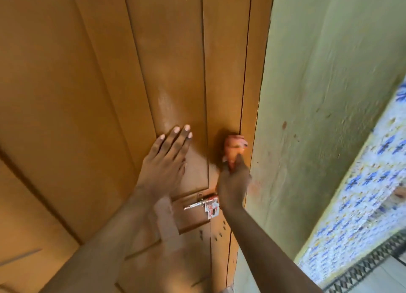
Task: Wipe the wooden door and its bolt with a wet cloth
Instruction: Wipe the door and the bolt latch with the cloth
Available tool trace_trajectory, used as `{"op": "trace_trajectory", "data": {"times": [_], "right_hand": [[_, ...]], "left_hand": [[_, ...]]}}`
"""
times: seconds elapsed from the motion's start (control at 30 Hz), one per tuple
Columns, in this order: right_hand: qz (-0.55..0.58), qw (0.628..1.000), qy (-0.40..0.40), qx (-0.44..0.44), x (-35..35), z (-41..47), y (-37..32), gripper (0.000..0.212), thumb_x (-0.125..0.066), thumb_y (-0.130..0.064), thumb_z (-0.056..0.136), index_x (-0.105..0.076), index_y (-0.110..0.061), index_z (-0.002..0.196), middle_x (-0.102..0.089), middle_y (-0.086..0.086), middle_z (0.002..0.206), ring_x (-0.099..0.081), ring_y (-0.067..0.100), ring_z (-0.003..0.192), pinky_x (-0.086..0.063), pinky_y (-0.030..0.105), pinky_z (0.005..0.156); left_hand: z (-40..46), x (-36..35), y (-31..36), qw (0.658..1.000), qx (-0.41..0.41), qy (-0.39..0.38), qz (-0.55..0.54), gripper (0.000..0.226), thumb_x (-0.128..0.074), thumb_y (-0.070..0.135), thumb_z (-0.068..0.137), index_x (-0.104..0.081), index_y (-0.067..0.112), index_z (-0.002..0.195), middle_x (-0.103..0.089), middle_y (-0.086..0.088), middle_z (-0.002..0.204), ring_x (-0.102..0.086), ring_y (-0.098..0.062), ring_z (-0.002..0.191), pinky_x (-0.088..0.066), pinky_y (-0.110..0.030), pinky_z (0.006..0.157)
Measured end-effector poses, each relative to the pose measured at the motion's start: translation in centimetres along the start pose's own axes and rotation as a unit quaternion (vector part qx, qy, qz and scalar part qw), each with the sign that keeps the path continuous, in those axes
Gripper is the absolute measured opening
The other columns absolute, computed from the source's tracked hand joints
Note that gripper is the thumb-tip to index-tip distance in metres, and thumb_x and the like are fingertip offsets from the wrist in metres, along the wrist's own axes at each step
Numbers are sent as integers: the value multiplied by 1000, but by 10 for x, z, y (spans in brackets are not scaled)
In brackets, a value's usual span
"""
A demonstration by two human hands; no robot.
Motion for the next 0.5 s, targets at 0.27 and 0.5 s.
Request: {"op": "trace_trajectory", "data": {"times": [0.27,0.5], "right_hand": [[11,1000,-13,20,-7,12,41,38,-53,-3,104,-57,-7,142,-61,12,93,-48,13,65,-42,11,57],[-148,952,-81,257,-6,10,77,80,-68,11,86,-39,-14,156,-40,9,161,-36,36,149,-50,43,106]], "left_hand": [[0,-24,-3,994,-16,83,62,76,-43,43,105,-15,11,168,-11,-10,176,-15,-26,162,-15,-46,128],[2,-35,1,982,-14,133,135,74,-42,50,106,-27,11,166,-23,-10,174,-26,-27,159,-14,-46,127]]}}
Point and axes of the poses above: each hand's wrist, its own z-axis towards the middle knuckle, its own x-axis out of the back of the hand, y = z × x, the point moved 1 cm from there along z, towards the middle knuckle
